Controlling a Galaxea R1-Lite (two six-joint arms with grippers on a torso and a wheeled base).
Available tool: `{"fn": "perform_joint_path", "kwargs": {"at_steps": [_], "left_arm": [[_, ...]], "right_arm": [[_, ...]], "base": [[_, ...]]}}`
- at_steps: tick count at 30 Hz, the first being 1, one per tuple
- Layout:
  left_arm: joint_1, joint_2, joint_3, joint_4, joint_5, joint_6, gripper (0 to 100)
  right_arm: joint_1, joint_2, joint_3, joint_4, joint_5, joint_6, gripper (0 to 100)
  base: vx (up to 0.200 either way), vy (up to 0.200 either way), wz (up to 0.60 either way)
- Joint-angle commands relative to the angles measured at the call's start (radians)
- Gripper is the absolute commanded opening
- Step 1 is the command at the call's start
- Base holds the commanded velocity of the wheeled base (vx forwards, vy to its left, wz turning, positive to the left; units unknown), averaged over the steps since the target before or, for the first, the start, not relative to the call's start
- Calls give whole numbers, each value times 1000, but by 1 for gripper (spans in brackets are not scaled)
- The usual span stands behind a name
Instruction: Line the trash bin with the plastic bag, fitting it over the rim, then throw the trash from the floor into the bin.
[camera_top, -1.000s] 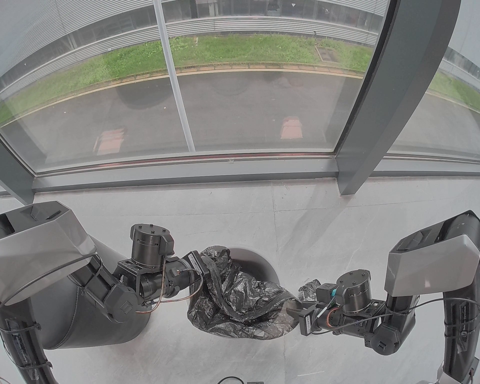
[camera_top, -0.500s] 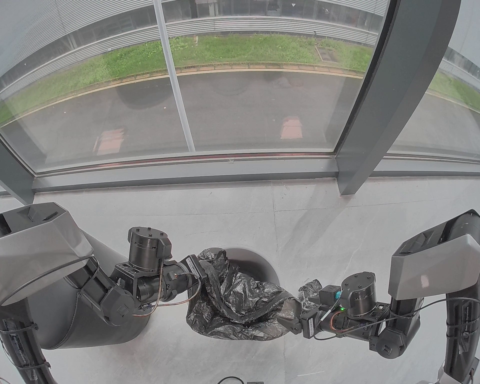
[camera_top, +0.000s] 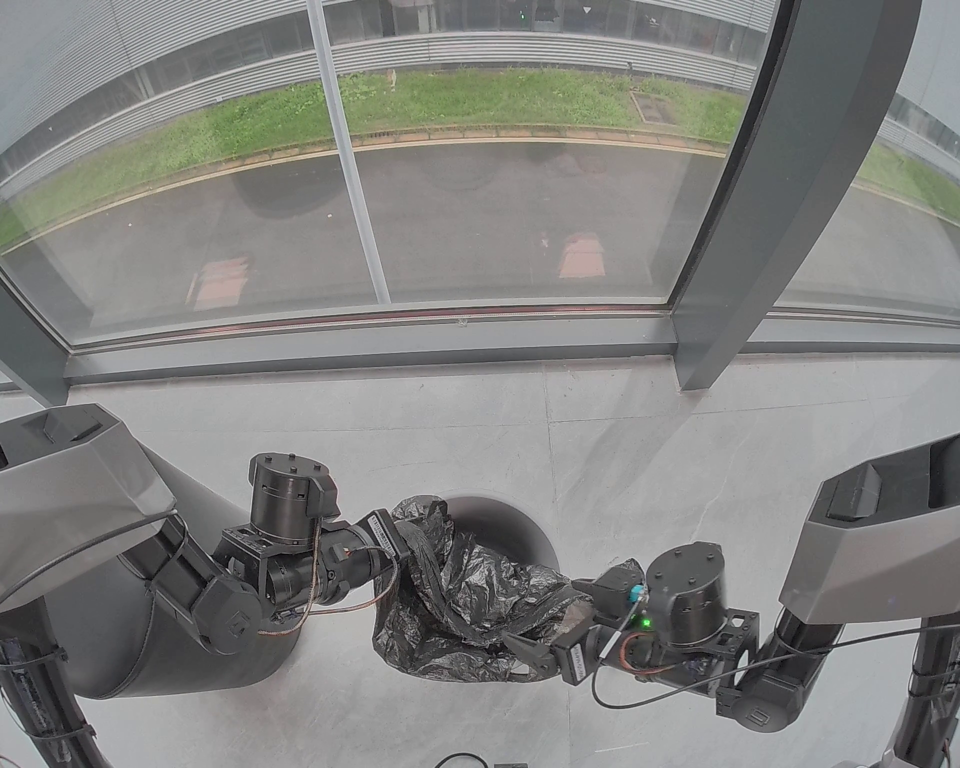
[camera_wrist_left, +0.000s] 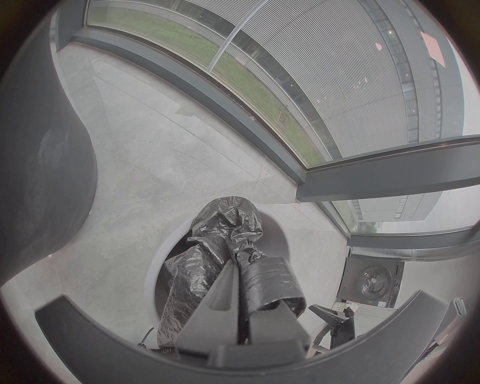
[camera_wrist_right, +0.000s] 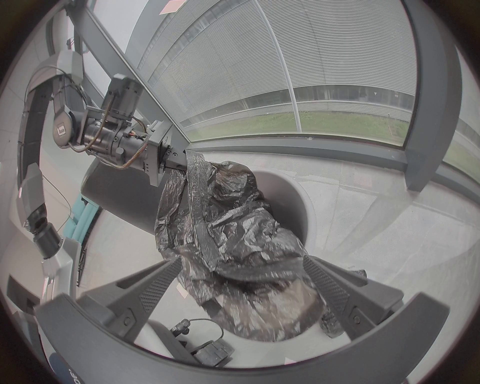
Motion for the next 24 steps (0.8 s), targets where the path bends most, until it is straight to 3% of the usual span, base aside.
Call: {"fn": "perform_joint_path", "kwargs": {"at_steps": [1, 11, 19, 24], "left_arm": [[0, -6, 0, 0, 1, 0, 0], [0, -32, 21, 0, 0, 0, 0], [2, -24, 14, -2, -2, 1, 0], [2, -18, 11, -2, -3, 0, 0]], "right_arm": [[76, 60, -217, 160, -63, -29, 100], [137, 134, -417, 333, -92, -40, 100], [180, 83, -297, 326, -72, -6, 100], [176, 116, -321, 290, -75, -1, 100]], "base": [[0, 0, 0], [0, 0, 0], [0, 0, 0], [0, 0, 0]]}}
